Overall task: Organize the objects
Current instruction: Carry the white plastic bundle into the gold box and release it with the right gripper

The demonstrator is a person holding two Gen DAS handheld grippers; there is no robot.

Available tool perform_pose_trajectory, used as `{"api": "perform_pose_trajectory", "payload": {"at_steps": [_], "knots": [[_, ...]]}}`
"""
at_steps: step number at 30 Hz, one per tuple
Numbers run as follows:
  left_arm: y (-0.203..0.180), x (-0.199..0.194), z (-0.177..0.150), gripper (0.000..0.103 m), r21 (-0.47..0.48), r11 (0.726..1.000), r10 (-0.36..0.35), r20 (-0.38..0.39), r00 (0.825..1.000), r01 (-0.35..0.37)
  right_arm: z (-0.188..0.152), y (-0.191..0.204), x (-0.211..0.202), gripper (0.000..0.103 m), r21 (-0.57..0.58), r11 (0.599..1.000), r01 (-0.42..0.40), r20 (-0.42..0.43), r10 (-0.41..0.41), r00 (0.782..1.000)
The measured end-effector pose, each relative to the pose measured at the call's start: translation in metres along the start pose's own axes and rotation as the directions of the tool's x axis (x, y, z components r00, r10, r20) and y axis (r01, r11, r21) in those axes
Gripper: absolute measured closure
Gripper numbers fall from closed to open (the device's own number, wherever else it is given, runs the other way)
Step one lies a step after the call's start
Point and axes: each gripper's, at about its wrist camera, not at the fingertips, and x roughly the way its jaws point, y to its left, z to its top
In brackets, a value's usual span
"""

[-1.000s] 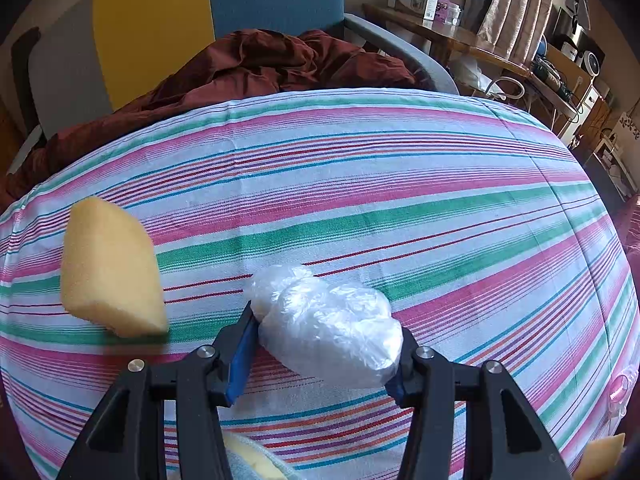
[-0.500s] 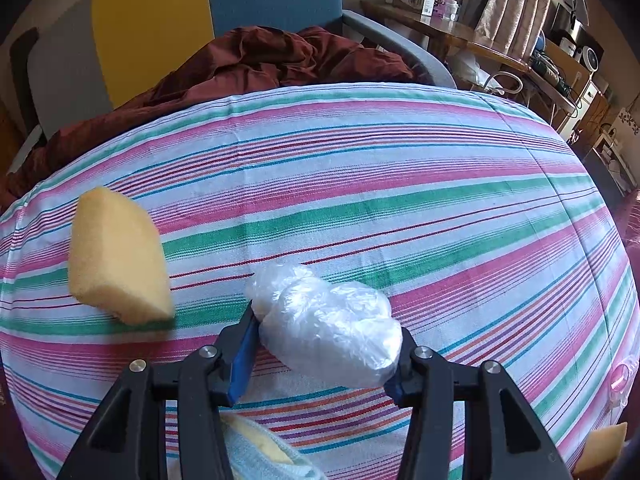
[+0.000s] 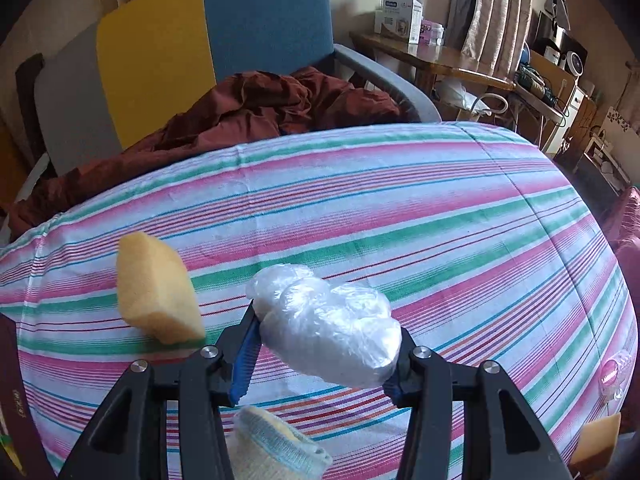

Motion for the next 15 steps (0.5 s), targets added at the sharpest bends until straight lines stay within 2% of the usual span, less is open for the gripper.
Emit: {"api": "perform_pose_trajectory", "payload": {"at_steps": [5,9,12,15], "knots": [[0.01,-0.002,-0.006,0.048,-0.024,1.0,-0.004,-0.004,1.0,0.004,0.002,0.02,-0.03,0.052,-0.058,0.998,-0.031,0.068,0.035,0.997],[0.017,-0.004,-0.011,0.048,-0.041,0.999,-0.01,-0.003,1.0,0.01,0.001,0.051,-0.053,0.052,-0.13,0.988,-0.08,0.098,0.093,0.991],[0.021,-0.007,-0.012,0.048,-0.052,0.999,-0.017,0.0,1.0,0.017,-0.003,0.088,-0.073,0.052,-0.21,0.968,-0.137,0.108,0.162,0.981],[0.024,-0.011,-0.014,0.048,-0.058,0.998,-0.021,0.011,1.0,0.021,-0.011,0.134,-0.089,0.052,-0.303,0.928,-0.216,0.093,0.254,0.963]]}}
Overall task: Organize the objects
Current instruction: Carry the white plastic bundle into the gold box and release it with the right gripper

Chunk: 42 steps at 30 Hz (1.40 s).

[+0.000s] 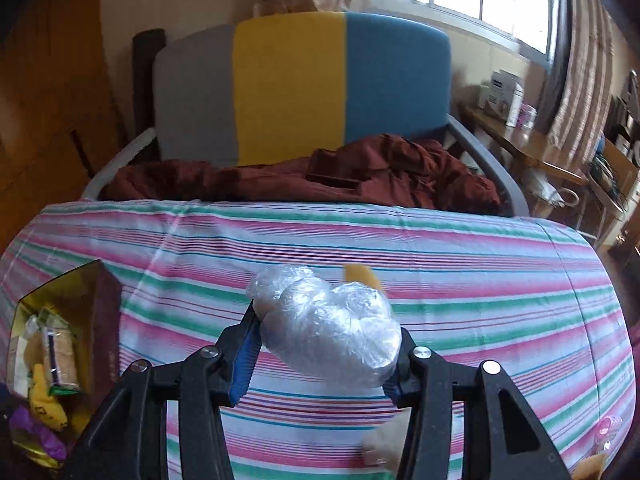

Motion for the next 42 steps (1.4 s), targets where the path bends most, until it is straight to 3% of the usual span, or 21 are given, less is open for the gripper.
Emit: {"api": "perform_pose_trajectory", "payload": {"at_steps": [4,9,13,17,27,29,32,42], "knots": [[0.005,-0.006,0.0,0.047,-0.004,1.0,-0.004,0.018,1.0,0.004,-0.001,0.071,-0.001,0.052,-0.116,0.984,-0.136,-0.02,0.134,0.991],[0.014,-0.012,-0.002,0.044,-0.018,1.0,-0.004,0.03,1.0,0.005,-0.008,0.157,0.005,0.052,-0.22,0.933,-0.285,-0.083,0.273,0.958],[0.023,-0.014,-0.003,0.044,-0.039,0.999,-0.003,0.028,1.0,0.004,-0.016,0.208,0.019,0.052,-0.26,0.898,-0.355,-0.147,0.327,0.934],[0.033,-0.016,-0.006,0.044,-0.062,0.998,0.0,0.029,1.0,0.002,-0.023,0.238,0.047,0.052,-0.251,0.892,-0.376,-0.22,0.325,0.92],[0.044,-0.013,-0.01,0.044,-0.09,0.996,0.005,0.017,1.0,-0.003,-0.03,0.266,0.1,0.046,-0.197,0.907,-0.372,-0.329,0.297,0.897],[0.045,-0.012,-0.01,0.043,-0.092,0.996,0.006,0.015,1.0,-0.004,-0.03,0.266,0.1,0.038,-0.191,0.904,-0.382,-0.33,0.307,0.893],[0.043,-0.01,-0.011,0.043,-0.093,0.996,0.006,0.009,1.0,-0.005,-0.03,0.263,0.094,0.023,-0.184,0.896,-0.403,-0.325,0.332,0.886],[0.034,-0.014,-0.009,0.04,-0.071,0.997,0.013,0.018,1.0,-0.012,-0.032,0.245,0.047,0.023,-0.222,0.882,-0.416,-0.245,0.362,0.899]]}}
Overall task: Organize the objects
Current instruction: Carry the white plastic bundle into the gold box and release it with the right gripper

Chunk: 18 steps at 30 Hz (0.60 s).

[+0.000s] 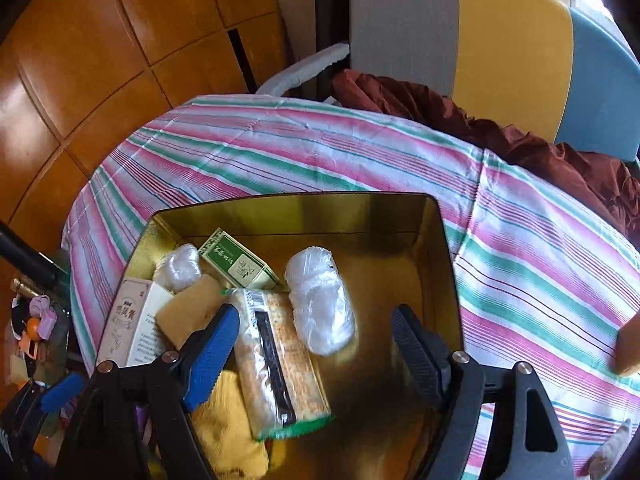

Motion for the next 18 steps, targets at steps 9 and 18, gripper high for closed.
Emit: {"api": "perform_pose_trajectory", "payload": {"at_steps": [9,18], "knots": [[-0.012,-0.008,0.0,0.038,0.033,0.999,0.001,0.014,1.0,-0.001,-0.029,-0.028,-0.05,0.023,0.047,0.998,0.034,0.068,-0.037,0.997],[-0.026,-0.012,0.0,0.038,0.077,0.997,-0.006,0.018,1.0,0.004,-0.067,-0.09,-0.083,0.023,0.135,0.983,0.123,0.06,-0.132,0.989]]}}
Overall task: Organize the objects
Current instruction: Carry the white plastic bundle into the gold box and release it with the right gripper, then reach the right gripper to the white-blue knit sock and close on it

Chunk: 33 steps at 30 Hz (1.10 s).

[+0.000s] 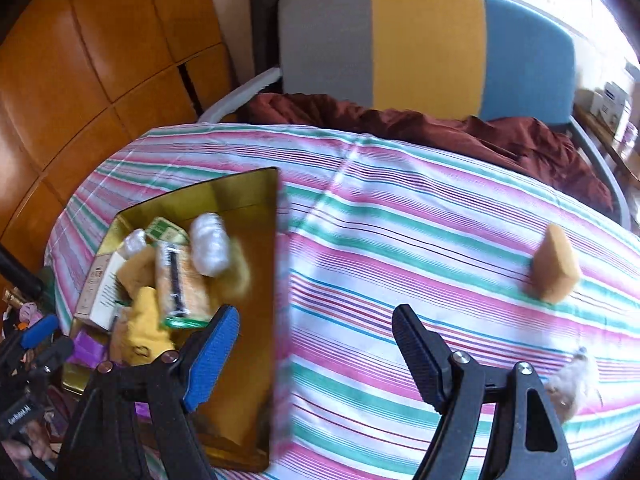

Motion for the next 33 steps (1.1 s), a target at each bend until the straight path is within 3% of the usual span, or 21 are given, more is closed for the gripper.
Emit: {"api": "perform_pose_trajectory", "payload": {"at_steps": [9,15,21,25,27,30,33], "knots": [[-0.02,0.001,0.0,0.038,0.057,0.998,-0.011,-0.01,1.0,0.012,-0.01,-0.086,-0.028,0.023,0.121,0.984,0.13,0.015,-0.133,0.991],[-0.039,0.002,0.002,0.037,0.101,0.995,-0.026,-0.015,1.0,0.027,-0.015,-0.154,-0.041,0.023,0.229,0.949,0.217,0.017,-0.227,0.974],[-0.061,0.005,0.006,0.037,0.153,0.987,-0.044,-0.023,0.999,0.047,-0.037,-0.23,-0.044,0.023,0.427,0.863,0.271,0.012,-0.305,0.952],[-0.081,0.01,0.008,0.037,0.189,0.98,-0.061,-0.037,0.997,0.067,-0.059,-0.277,-0.045,0.022,0.629,0.737,0.247,-0.04,-0.287,0.957],[-0.091,0.013,0.009,0.037,0.207,0.975,-0.077,-0.044,0.996,0.084,-0.065,-0.289,-0.052,0.022,0.684,0.693,0.229,-0.029,-0.287,0.958],[-0.109,0.018,0.013,0.037,0.231,0.966,-0.107,-0.063,0.992,0.118,-0.07,-0.295,-0.056,0.022,0.717,0.668,0.199,-0.025,-0.261,0.965],[-0.127,0.022,0.017,0.037,0.246,0.957,-0.138,-0.079,0.987,0.153,-0.068,-0.293,-0.055,0.022,0.701,0.688,0.188,-0.034,-0.232,0.972]]}}
